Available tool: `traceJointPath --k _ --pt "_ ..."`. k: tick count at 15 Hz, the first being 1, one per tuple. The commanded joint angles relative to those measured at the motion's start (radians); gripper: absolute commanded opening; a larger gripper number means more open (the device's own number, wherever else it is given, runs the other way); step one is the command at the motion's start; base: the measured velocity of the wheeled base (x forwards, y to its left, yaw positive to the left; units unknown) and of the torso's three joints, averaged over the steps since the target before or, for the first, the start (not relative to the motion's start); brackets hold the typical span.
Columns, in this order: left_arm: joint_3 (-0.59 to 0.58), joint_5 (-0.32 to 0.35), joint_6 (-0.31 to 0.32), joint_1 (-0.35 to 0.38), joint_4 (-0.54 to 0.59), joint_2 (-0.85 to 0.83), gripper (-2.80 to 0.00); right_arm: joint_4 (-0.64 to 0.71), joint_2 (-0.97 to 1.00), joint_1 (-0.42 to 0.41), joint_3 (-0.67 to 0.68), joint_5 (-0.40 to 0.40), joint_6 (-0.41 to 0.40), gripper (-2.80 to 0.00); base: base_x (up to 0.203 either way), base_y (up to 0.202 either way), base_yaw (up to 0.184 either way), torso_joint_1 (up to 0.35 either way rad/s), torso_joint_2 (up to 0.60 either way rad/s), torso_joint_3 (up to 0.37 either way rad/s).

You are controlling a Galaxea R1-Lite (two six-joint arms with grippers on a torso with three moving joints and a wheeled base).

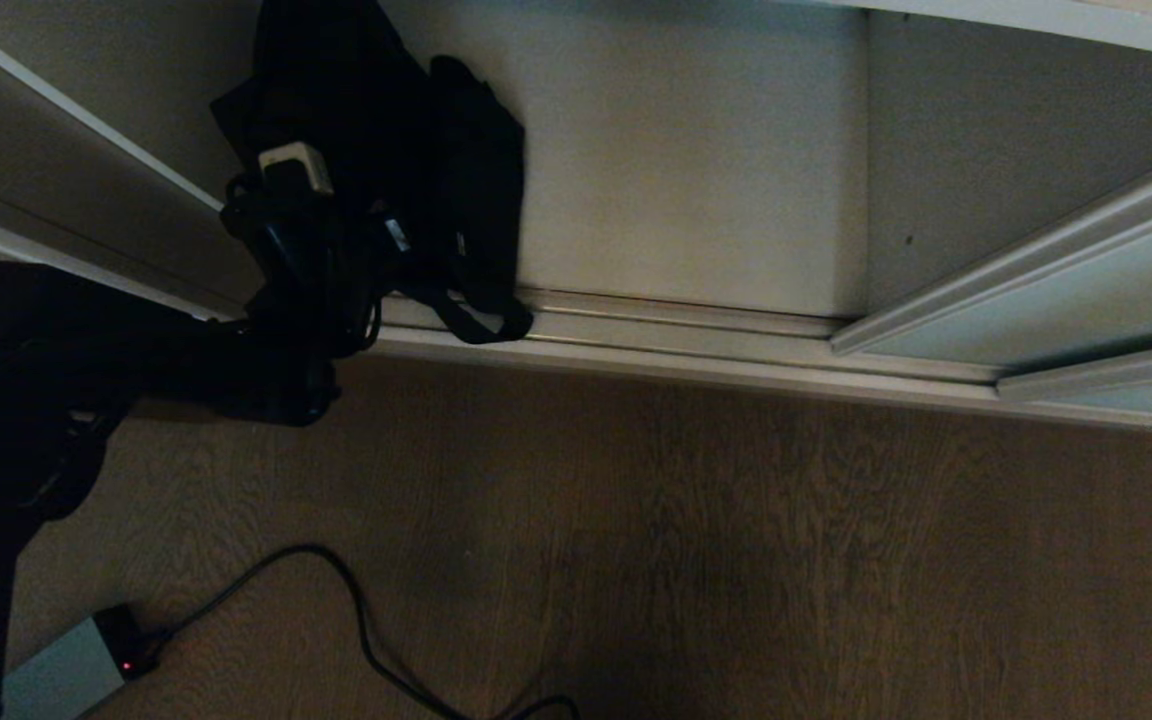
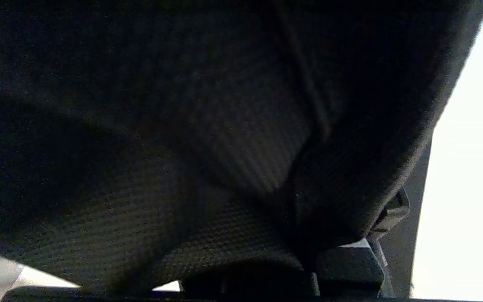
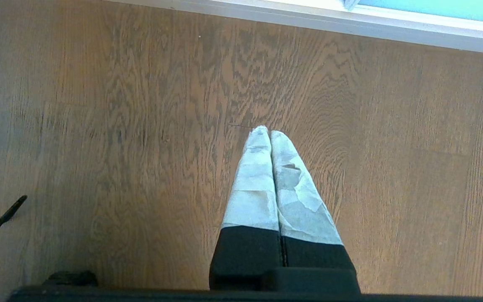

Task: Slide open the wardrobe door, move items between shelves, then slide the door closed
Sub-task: Place the basket on the higher shelf

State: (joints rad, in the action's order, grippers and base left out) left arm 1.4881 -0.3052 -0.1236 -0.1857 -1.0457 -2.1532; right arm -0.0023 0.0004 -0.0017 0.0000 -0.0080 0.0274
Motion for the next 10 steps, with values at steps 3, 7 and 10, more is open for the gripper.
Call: traceJointPath --k 3,7,10 --pt "-0.113 -0.053 0.006 -0.057 -0.010 0.115 -2.80 -0.001 0.000 0.000 0.002 0.000 0.000 -2.80 0.000 0.000 0.000 0.000 0.00 0.000" --pt "-0.206 -0.089 0.008 -0.081 -0.027 0.142 -2.80 -0.001 0.000 0.000 0.002 0.000 0.000 -2.80 0.000 0.000 0.000 0.000 0.00 0.000" --pt "-0.258 -0.091 0.014 -0.090 -0.065 0.167 -2.80 -0.001 0.000 0.000 0.002 0.000 0.000 -2.80 0.000 0.000 0.000 0.000 0.00 0.000"
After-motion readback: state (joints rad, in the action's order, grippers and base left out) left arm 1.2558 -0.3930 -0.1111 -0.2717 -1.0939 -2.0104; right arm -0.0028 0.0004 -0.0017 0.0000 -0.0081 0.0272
